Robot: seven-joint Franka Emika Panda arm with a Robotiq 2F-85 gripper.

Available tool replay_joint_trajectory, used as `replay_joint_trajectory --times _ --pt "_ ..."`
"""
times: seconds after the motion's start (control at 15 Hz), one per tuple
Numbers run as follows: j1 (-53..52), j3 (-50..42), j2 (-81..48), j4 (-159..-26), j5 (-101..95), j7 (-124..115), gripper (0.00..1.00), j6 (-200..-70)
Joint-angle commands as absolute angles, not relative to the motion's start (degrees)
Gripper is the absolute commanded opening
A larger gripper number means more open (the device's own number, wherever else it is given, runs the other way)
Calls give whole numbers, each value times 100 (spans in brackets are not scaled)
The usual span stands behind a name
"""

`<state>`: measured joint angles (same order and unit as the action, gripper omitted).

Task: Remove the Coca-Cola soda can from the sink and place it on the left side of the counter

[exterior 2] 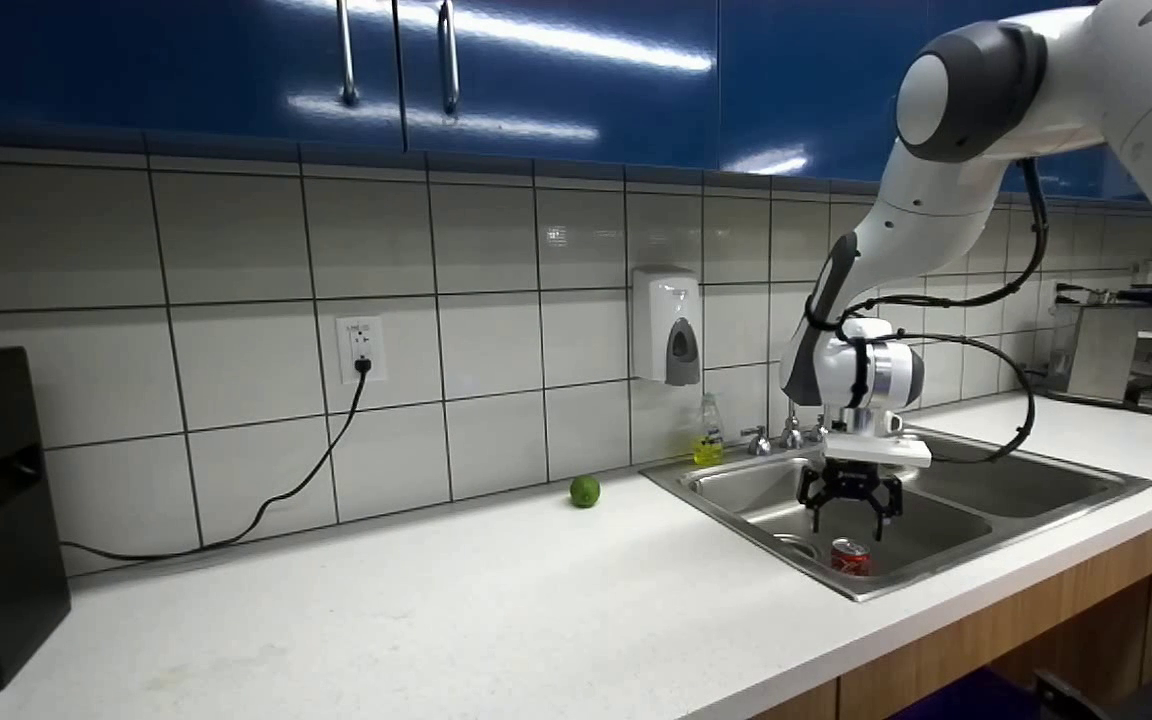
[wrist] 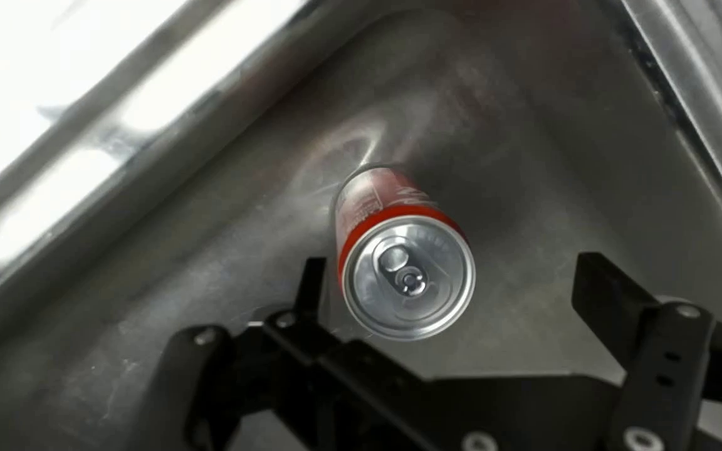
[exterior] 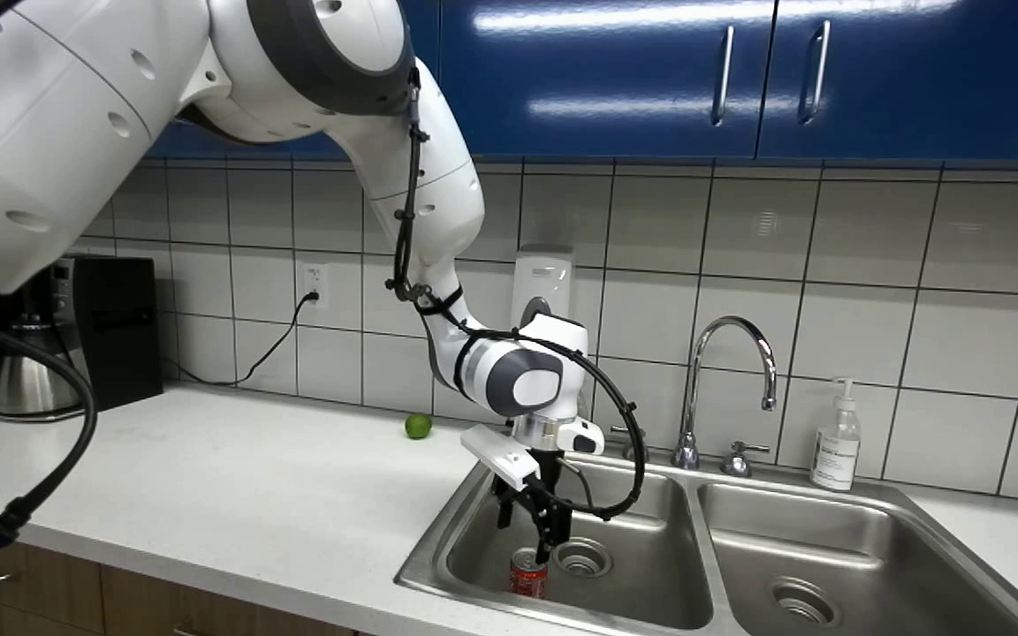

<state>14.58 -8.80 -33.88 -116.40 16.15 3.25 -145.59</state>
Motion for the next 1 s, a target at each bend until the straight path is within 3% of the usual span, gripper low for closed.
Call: replay_joint_trajectory --times 0.0,0.93 --pt "1610 -802 -3584 -11308 1370 352 100 -14168" --pt "1688 -743 -4076 -10728 1210 416 100 -13556"
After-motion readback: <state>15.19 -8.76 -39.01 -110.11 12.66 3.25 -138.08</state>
